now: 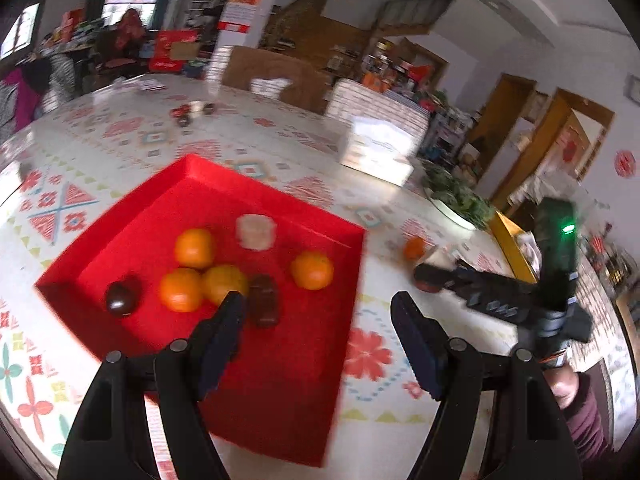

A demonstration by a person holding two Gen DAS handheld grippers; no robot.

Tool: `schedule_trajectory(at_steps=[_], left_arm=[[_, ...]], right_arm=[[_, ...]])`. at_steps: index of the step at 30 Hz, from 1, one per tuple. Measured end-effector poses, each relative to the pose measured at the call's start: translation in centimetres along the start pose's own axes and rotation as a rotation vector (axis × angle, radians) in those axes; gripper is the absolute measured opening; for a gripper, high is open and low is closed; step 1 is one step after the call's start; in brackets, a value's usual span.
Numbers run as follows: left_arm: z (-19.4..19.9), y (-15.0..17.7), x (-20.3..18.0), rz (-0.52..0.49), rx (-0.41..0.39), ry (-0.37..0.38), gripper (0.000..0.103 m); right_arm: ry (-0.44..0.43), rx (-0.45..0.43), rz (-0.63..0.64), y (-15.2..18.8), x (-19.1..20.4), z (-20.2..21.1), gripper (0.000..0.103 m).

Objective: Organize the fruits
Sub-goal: 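Grasp a white yam chunk with the right tool and carry it over the red tray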

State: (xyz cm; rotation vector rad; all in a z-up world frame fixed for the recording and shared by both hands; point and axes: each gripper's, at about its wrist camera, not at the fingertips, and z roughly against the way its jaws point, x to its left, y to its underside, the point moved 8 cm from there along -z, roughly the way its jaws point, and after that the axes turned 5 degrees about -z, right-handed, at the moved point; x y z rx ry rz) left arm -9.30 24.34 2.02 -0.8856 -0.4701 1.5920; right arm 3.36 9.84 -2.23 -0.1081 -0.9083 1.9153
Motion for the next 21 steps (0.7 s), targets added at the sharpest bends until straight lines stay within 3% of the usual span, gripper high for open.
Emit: schedule_trajectory(at_steps=[6,8,13,21], left_arm=[[-3.2,0.6,-6.8,-0.114,0.052,0.086,0.074],[-4.9,0.8,-8.6,-0.138,0.079,0.098,0.067],[-9.8,0.7,-12.0,-0.202,0.130,0.048,0.066],[-16.7,0.1,-13.5,-0.237,0.190,-0.040,0.066]], right_arm=[[0.079,-0.111,-0.091,0.8,-5.9,7.0,0.045],[0.116,-0.121,-0.136,1.5,-8.5,7.7,0.045],[0.085,-0.129,-0.243,2.7,-12.3,8.0,0.045],[0.026,-0.151,-0.288,2.9,-13.3,8.9,0.045]])
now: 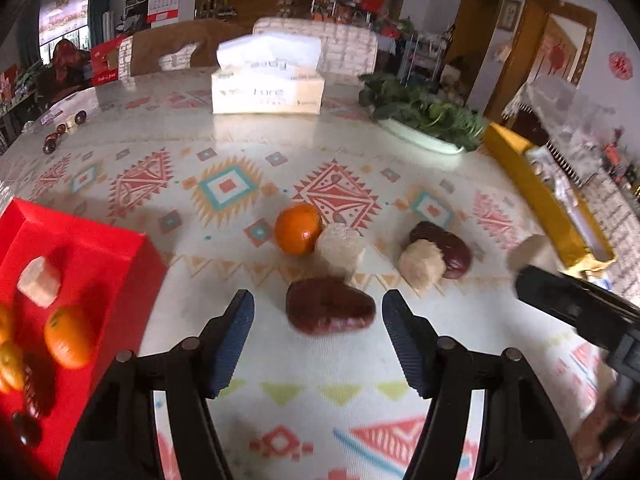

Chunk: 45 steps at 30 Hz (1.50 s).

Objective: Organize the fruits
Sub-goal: 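Grasp a white yam chunk with the right tool and carry it over the red tray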

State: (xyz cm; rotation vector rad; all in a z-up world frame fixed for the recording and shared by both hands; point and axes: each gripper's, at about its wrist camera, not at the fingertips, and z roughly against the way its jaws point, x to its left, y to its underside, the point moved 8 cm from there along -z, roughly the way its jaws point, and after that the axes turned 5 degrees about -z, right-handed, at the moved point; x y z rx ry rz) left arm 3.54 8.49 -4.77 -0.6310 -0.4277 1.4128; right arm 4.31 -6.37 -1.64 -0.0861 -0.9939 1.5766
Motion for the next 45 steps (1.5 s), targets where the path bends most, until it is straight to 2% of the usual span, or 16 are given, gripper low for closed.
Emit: schedule_trajectory(at_steps=[1,2,3,10,15,19,25,28,30,32,38,45], left_arm=[[-0.4,0.0,-0.2,-0.010,0.012,-0.004,0.066],[-0.6,0.1,-0.4,-0.022,0.020,-0.005,0.054],[-0.5,0.1,-0.5,-0.026,0.016,-0.001,0.049],[1.4,0.5,-0.2,-0.009,-0.018,-0.001,0.048],[6.7,1.3,1.6,0.069,-0.095,0.043,0.048],[11.3,2.4,6.1,0.150,-0.164,0.010,0.048],[15.8,5.5,15.5,0.292,-0.209,-0.142,0.048],[16.7,7.3,19.5,0.339,-0.204,-0.234,0.048],[16.6,8.3,21.6,0.379,-0.195,-0.257,0.048],[16.3,9.0,23.1,0.412,-0.190,-0.255,0.048],[15.0,9.5,25.4,0.421,-0.166,-0.261,0.048],[14.3,9.9,26.0,0.440,-0.170,-0.205,0.048]], right_arm=[[-0.001,-0.001,-0.001,0.0,-0.1,0.0,0.045],[-0.001,-0.002,-0.002,0.0,0.0,0.0,0.045],[-0.001,-0.002,-0.001,0.0,-0.1,0.0,0.045],[0.016,0.005,0.032,0.3,0.3,-0.4,0.045],[0.027,0.013,0.052,0.7,0.5,-0.9,0.045],[0.038,0.023,0.068,1.2,0.9,-1.4,0.045],[0.049,0.028,0.112,2.0,2.8,-1.7,0.045],[0.031,0.036,0.166,2.7,5.9,-1.6,0.045],[-0.031,0.060,0.180,3.3,8.8,-1.8,0.045],[-0.077,0.080,0.217,3.9,12.0,-2.3,0.045],[-0.172,0.172,0.381,6.8,21.9,-5.3,0.045],[-0.183,0.263,0.491,10.4,26.9,-9.6,0.045]])
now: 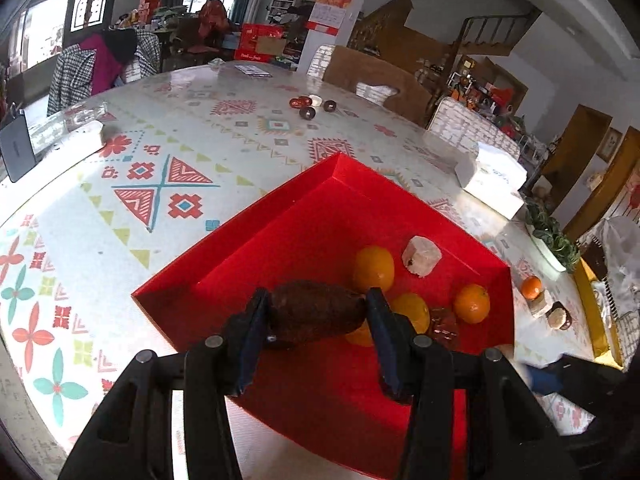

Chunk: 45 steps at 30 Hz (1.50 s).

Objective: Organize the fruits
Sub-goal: 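Grasp a white yam chunk with the right tool and carry it over the red tray, then open the right tool to drop the yam chunk into the tray, then grasp a red date with the right tool while the left tool grasps a yam slice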

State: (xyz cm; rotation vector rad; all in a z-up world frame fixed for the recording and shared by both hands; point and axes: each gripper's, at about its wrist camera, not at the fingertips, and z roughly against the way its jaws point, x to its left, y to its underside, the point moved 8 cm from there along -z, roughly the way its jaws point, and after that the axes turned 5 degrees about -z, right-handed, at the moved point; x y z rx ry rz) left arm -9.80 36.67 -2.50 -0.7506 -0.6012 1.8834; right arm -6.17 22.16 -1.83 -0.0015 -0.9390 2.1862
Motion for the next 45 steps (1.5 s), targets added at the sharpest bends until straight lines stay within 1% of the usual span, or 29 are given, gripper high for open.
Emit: schedule_trajectory(at_steps=[3,6,8,12,13,15,17,21,25,29,31,33,35,39,41,42,43,45], left_arm=[[0.3,0.0,0.1,0.015,-0.009,0.018,0.048],[0.9,-0.2,0.6,0.043,-0.022,0.017,0.050],[1.3,-0.3,0.9,0.064,-0.035,0.017,0.057],[2.2,-0.6,0.9,0.071,-0.057,0.019,0.059],[2.4,-0.6,0.8,0.072,-0.058,0.022,0.060],[2.7,-0.6,0.5,0.073,-0.061,0.030,0.060],[3.2,-0.6,0.1,0.068,-0.066,0.035,0.062],[4.0,-0.9,-1.0,0.051,-0.077,0.042,0.065],[4.8,-0.9,-2.7,0.024,-0.080,0.061,0.066],[5.5,-0.8,-5.5,-0.028,-0.079,0.093,0.066],[5.7,-0.7,-7.1,-0.058,-0.080,0.112,0.067],[5.9,-0.5,-8.8,-0.087,-0.078,0.137,0.071],[6.0,-0.2,-10.6,-0.116,-0.077,0.160,0.073],[5.7,0.5,-13.6,-0.166,-0.062,0.195,0.073],[5.3,1.1,-15.0,-0.184,-0.043,0.209,0.073],[5.1,1.4,-15.4,-0.191,-0.035,0.213,0.073],[4.9,1.7,-16.1,-0.204,-0.023,0.220,0.073],[4.9,2.1,-17.0,-0.225,-0.016,0.221,0.073]], right_arm=[[0.007,0.027,0.020,0.3,0.9,-1.5,0.045],[0.023,0.042,0.037,0.7,1.3,-2.5,0.045],[0.031,0.051,0.043,0.8,1.4,-2.8,0.045],[0.049,0.050,0.063,0.9,1.6,-3.2,0.047],[0.048,0.050,0.062,0.9,1.7,-3.1,0.048],[0.049,0.041,0.066,0.9,1.8,-2.9,0.057],[0.050,0.026,0.071,0.7,1.9,-2.4,0.061],[0.049,-0.013,0.071,0.6,1.9,-0.5,0.061],[0.074,-0.056,0.060,1.0,0.5,2.0,0.062],[0.117,-0.108,0.001,1.8,-2.9,5.6,0.062],[0.159,-0.138,-0.049,2.5,-5.7,8.0,0.062],[0.205,-0.158,-0.102,3.0,-8.8,10.1,0.062],[0.274,-0.178,-0.157,3.7,-12.2,12.4,0.062],[0.451,-0.211,-0.265,4.6,-19.7,17.6,0.062],[0.511,-0.234,-0.306,4.4,-22.6,19.8,0.062],[0.528,-0.247,-0.331,4.2,-24.0,20.8,0.062],[0.523,-0.258,-0.358,3.9,-25.0,21.3,0.062],[0.468,-0.270,-0.404,3.5,-26.3,21.2,0.062]])
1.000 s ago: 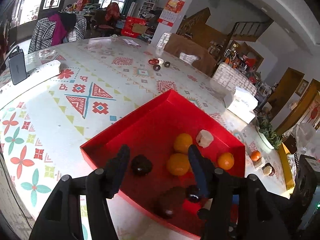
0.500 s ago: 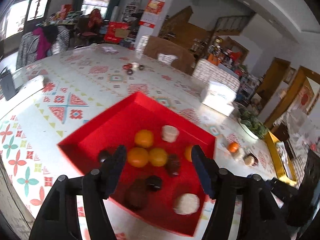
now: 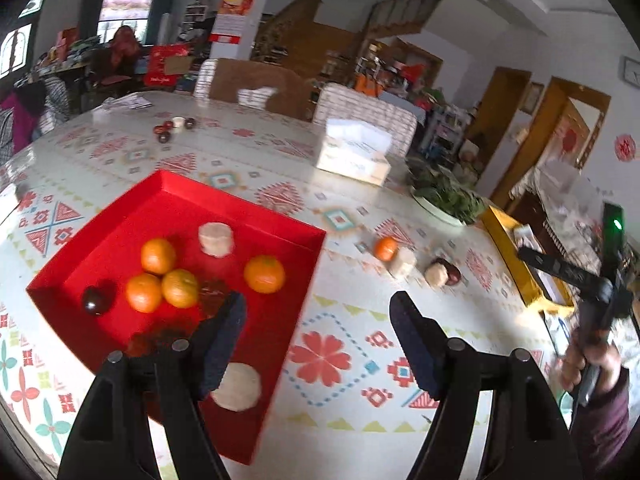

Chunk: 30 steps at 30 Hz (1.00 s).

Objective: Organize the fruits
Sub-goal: 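Grasp a red date with the right tool while the left tool grasps a yam slice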

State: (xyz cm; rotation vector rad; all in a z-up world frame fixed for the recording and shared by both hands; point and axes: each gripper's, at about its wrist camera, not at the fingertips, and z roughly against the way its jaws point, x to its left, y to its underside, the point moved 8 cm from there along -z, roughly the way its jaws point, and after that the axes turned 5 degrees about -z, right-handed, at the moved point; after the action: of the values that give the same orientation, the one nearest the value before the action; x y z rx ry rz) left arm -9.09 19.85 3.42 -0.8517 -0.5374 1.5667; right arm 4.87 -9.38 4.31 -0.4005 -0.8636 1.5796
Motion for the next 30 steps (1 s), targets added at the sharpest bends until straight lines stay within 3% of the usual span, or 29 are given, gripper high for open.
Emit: schedule_trajectory(at_steps=[5,13,17,24,28,30], left_arm=[[-0.1,0.0,-1.1,-0.025,0.006,-0.007,0.073],[-1.6,0.6,-2.0,-0.044,0.042,-0.024,0.073],[-2.7,0.9,-2.8,-0.044,0.067,0.002,0.073],[-3.3,1.1,-3.8,-0.073,0.079,0.017,0.073],[-3.6,1.2,-3.9,-0.066,0.082,0.016,0.073],[-3.9,1.3,-3.9,-0.066,0.088,0.016,0.073]], right_arm=[[-0.079,0.068,-0.039,0.4,1.4,-4.7,0.060],[-0.054,0.126,-0.004,2.1,3.3,-10.4,0.051],[-0.113,0.136,-0.044,2.5,3.0,-10.5,0.051],[-0.331,0.241,-0.124,4.2,3.8,-9.2,0.051],[-0.261,0.189,-0.151,3.5,2.4,-9.1,0.051],[-0.274,0.184,-0.174,3.5,2.4,-9.3,0.051]])
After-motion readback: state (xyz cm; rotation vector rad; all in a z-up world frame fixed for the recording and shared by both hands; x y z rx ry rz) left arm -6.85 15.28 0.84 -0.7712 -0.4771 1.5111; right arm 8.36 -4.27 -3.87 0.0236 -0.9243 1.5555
